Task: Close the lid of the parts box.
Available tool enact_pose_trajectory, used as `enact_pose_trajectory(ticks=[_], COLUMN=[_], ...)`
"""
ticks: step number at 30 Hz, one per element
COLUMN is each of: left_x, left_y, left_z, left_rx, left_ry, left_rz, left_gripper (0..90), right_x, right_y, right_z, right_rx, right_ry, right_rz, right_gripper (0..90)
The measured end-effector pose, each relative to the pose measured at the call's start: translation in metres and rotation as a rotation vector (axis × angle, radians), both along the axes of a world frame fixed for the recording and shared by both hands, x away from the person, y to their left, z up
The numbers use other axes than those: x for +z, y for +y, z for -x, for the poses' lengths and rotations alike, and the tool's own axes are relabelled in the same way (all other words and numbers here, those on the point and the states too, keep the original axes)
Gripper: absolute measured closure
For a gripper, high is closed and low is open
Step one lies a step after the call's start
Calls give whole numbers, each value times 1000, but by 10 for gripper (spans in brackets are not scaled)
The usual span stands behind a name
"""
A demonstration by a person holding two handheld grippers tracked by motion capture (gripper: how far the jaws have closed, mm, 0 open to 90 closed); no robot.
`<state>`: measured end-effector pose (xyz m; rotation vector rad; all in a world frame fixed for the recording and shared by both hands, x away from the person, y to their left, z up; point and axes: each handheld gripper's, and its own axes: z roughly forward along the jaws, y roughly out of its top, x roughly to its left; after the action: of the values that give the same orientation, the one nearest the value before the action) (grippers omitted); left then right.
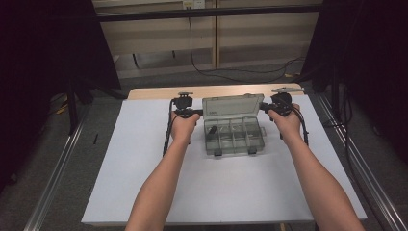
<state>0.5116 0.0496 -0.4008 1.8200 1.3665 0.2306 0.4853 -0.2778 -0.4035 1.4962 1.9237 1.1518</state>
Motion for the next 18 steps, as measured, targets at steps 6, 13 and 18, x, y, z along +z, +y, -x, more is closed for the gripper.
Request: enact_pose_trajectory(ticks=[6,13,18], left_x=[-1,0,-1], left_y=[0,-1,-1], left_z=[3,7,9], left_rx=[0,-4,-4], left_ry=[-1,4,3], left_rz=[-3,-21,-21], left_gripper=[900,900,900], right_x=[-1,-2,-2], right_y=[0,0,0], right_z=[3,8,10], right_rx=[1,14,17], right_ry=[-4,-5,-6], right_rz=[1,14,28], right_gripper=[900,900,900])
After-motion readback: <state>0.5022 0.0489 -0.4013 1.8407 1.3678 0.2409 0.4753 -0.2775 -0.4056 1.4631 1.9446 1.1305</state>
